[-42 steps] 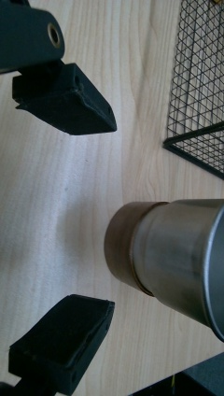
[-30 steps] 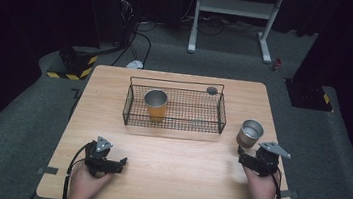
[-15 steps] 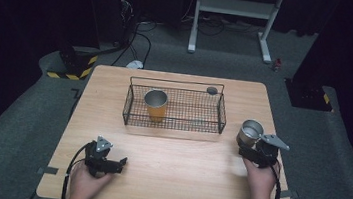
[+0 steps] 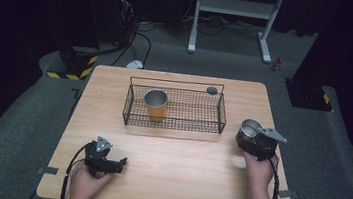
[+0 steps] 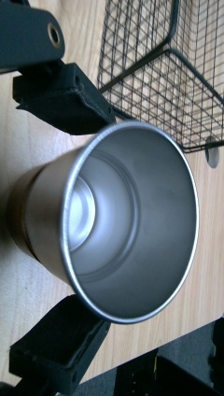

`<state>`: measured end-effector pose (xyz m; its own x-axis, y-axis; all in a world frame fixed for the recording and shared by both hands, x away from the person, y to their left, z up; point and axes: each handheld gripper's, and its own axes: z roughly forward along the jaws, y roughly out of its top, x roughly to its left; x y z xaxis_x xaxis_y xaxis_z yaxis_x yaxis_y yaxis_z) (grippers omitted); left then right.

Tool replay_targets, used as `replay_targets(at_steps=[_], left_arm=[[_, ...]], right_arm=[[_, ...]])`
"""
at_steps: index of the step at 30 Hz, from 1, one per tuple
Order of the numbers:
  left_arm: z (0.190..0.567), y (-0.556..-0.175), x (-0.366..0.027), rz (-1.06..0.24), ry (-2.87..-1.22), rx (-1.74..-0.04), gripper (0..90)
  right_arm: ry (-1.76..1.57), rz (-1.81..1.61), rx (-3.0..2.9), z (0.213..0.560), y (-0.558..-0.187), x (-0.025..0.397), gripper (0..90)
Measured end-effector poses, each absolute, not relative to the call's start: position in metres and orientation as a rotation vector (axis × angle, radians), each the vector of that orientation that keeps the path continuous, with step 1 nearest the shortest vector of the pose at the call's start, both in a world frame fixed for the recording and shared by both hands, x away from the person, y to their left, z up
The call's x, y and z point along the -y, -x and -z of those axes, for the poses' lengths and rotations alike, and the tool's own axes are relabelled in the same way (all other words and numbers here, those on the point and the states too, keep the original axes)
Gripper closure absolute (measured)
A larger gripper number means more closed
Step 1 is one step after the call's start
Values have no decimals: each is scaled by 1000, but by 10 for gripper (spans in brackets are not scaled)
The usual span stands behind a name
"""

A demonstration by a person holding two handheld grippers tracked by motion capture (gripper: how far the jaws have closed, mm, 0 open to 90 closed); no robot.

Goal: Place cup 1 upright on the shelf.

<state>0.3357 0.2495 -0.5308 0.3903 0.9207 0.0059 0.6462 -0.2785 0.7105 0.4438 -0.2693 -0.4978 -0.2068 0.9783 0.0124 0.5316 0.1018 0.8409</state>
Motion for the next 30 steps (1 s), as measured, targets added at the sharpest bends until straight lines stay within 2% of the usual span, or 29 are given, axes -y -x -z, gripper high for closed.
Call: replay_targets(at_steps=[18,24,30], left_arm=[[531,-336,-249,-566,-2019,-1343,3],[531,-336,-249,-565,-2019,-1343,3],[531,-336,-249,-565,-2020,-1343,3]], right_arm=[[-1484,-1049,-1795,504,-462,268,136],[-1465,-1036,-1805,503,-462,266,178],[-1456,-1023,-1818,501,-458,264,181]])
